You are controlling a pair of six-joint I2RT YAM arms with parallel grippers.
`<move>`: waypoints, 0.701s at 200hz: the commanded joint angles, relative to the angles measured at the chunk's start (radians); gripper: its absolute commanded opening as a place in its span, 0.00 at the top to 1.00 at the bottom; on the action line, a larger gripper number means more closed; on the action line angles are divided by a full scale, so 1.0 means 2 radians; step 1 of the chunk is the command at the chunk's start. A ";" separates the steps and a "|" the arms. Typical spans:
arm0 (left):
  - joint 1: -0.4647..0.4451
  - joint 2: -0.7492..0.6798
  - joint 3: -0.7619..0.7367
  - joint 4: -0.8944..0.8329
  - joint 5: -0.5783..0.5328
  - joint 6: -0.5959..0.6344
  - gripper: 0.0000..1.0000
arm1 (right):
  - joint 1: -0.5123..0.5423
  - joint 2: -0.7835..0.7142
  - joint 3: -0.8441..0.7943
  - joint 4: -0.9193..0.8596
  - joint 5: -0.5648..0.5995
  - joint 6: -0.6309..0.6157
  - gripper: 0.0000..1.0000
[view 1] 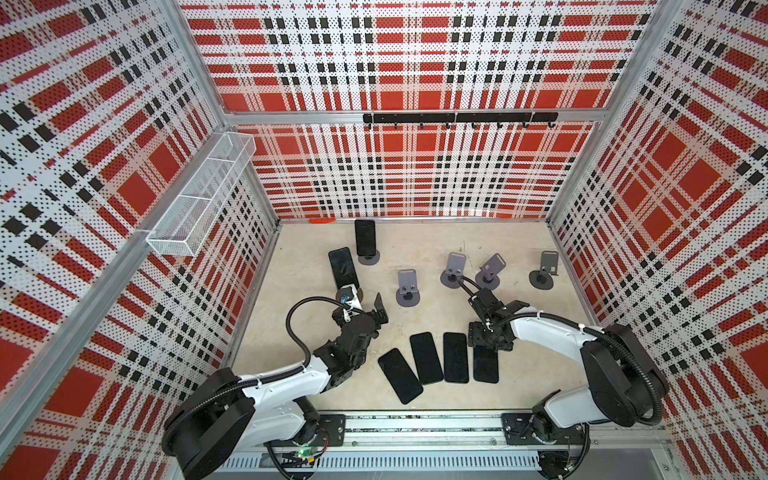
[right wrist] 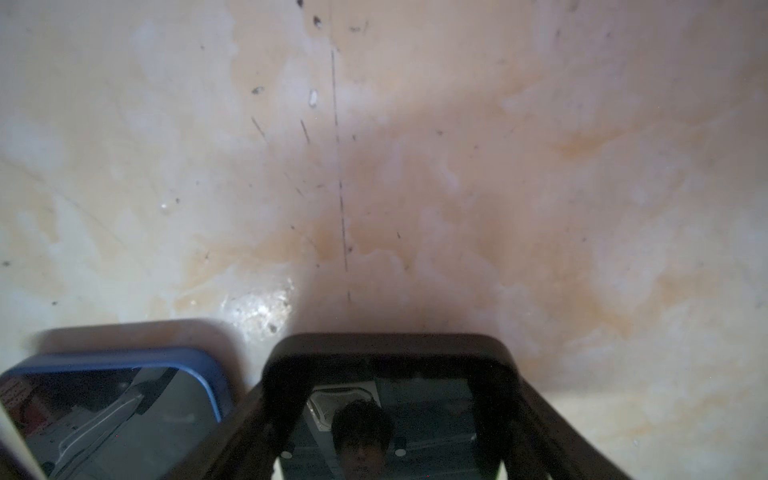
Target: Remove the phone from the phone stand
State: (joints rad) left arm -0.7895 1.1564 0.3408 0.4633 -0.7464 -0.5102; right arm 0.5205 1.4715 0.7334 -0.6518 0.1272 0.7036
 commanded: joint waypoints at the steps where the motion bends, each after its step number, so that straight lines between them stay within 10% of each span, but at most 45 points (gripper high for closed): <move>1: -0.004 -0.008 0.004 0.004 -0.011 0.009 0.02 | 0.000 0.014 -0.018 0.005 0.008 -0.001 0.21; 140: -0.011 -0.094 0.039 -0.049 0.019 -0.007 0.02 | -0.001 -0.045 0.006 0.014 0.062 -0.002 0.14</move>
State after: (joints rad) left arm -0.8059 1.0435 0.3729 0.3882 -0.7486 -0.5152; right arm 0.5205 1.4460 0.7334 -0.6346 0.1570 0.6964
